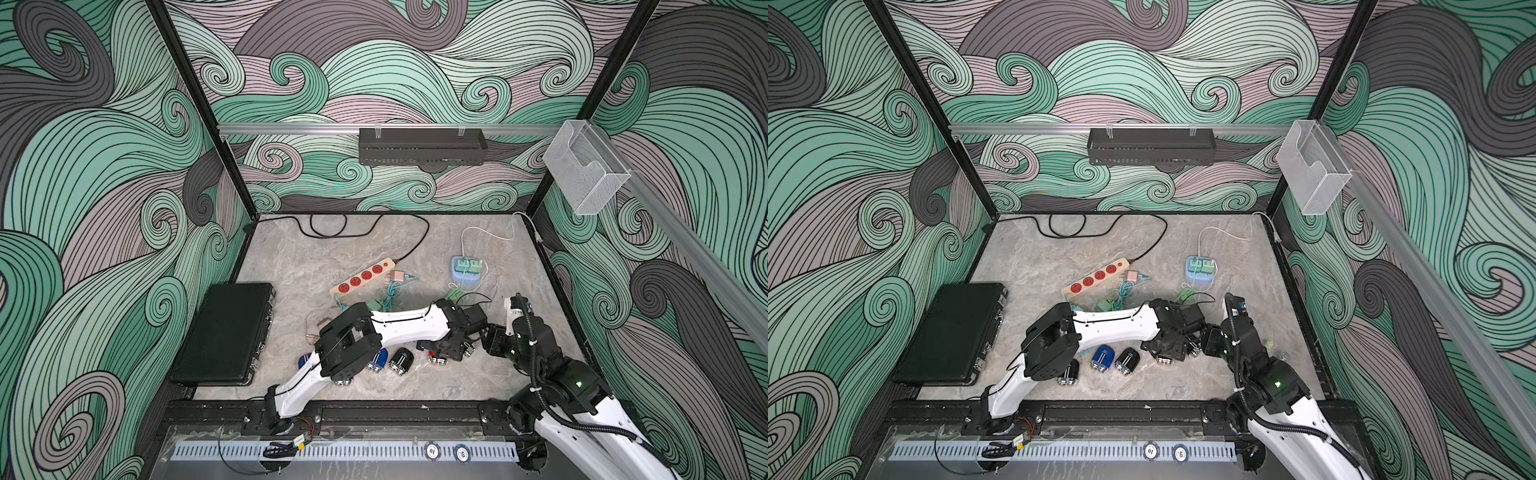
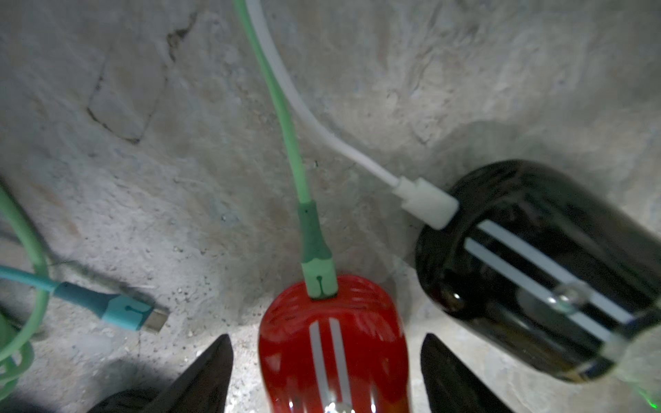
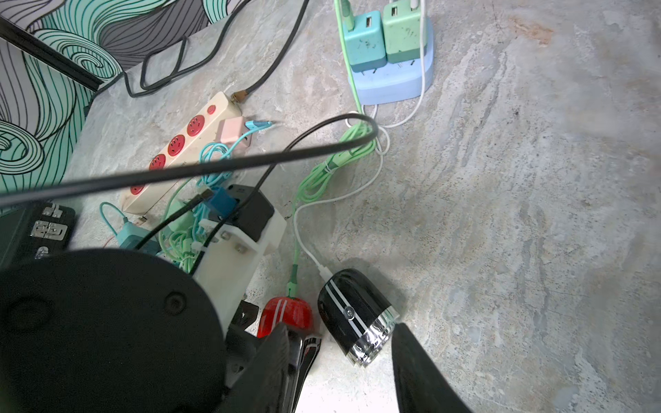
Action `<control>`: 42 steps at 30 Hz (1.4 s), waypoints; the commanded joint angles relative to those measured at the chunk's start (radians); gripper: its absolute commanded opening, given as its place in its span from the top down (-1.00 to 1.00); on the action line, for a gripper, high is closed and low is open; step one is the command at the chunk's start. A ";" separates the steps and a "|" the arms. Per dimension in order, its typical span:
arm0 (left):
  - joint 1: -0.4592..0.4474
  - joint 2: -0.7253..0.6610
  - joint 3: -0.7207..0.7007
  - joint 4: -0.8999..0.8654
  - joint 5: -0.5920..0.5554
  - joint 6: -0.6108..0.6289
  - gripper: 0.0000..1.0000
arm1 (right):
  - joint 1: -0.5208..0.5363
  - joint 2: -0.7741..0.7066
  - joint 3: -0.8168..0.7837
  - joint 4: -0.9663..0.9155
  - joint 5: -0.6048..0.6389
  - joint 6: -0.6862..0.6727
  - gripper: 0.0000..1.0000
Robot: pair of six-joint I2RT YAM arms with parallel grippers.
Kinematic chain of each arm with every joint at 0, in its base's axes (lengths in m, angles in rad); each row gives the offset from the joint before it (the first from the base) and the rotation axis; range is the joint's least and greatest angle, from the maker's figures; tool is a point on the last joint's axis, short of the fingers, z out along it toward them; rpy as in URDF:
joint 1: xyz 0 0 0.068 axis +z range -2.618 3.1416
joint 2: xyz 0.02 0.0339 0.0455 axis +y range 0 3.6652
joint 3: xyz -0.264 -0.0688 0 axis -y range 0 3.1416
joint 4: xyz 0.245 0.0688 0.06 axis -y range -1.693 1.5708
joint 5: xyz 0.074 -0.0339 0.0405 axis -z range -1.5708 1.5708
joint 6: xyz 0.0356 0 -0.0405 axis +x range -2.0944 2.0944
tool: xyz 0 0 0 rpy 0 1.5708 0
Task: Unplug the electric shaver
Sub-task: Pick up the electric shaver from the center of the board.
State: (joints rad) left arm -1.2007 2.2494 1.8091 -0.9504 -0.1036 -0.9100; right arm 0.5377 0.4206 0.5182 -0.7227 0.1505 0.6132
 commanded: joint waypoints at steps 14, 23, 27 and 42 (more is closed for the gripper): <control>-0.004 0.062 0.075 -0.091 0.023 -0.006 -0.21 | -0.002 -0.021 -0.012 -0.010 -0.020 0.014 0.07; 0.034 -0.128 -0.120 0.064 -0.043 0.070 0.26 | -0.001 0.003 -0.017 0.042 -0.157 -0.010 0.12; 0.090 -0.310 -0.303 0.235 0.001 0.198 0.26 | -0.006 0.038 -0.020 0.102 -0.235 0.005 0.13; 0.333 -0.649 -0.716 0.673 0.357 0.668 0.38 | -0.032 0.527 0.048 0.667 -0.650 0.185 0.29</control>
State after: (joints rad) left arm -0.8890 1.6257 1.1164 -0.3889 0.1192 -0.3832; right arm 0.5110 0.8944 0.5171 -0.2180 -0.3981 0.7494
